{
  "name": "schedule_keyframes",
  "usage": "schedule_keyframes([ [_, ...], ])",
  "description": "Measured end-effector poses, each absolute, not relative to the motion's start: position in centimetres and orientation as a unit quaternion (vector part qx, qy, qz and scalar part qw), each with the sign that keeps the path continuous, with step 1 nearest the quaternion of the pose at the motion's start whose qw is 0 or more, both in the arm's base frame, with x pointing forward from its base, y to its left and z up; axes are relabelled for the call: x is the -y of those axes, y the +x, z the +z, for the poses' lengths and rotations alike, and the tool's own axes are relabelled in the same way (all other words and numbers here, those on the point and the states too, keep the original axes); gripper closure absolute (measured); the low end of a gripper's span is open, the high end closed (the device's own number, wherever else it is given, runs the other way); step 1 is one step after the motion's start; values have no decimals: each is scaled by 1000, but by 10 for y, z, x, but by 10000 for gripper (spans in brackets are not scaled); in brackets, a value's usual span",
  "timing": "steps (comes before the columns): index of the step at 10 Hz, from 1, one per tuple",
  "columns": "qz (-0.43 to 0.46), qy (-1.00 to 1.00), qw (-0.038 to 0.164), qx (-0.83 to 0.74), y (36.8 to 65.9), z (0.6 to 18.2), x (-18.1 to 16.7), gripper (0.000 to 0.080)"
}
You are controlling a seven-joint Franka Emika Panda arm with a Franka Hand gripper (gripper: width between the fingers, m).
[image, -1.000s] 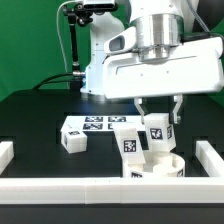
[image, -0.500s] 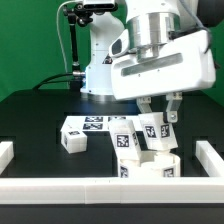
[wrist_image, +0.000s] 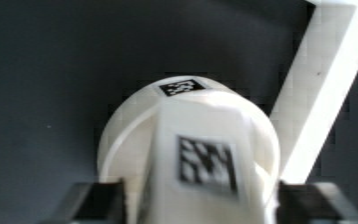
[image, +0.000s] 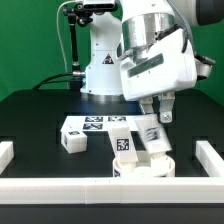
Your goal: Assemble stool
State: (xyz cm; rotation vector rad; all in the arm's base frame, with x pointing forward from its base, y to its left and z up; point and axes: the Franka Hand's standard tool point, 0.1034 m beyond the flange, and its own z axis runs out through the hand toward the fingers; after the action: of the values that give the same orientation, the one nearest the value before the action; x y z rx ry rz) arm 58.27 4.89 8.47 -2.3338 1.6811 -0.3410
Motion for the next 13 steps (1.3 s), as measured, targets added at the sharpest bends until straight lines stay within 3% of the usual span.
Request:
schedule_keyframes([
  [1, -114, -806, 123, -567, 585, 86, -49, 226],
  [2, -112, -812, 124, -560, 588, 89, -50, 164],
  [11, -118, -813, 139, -554, 593, 115, -49, 150],
  [13, -119, -819, 137, -544, 593, 114, -49, 150],
])
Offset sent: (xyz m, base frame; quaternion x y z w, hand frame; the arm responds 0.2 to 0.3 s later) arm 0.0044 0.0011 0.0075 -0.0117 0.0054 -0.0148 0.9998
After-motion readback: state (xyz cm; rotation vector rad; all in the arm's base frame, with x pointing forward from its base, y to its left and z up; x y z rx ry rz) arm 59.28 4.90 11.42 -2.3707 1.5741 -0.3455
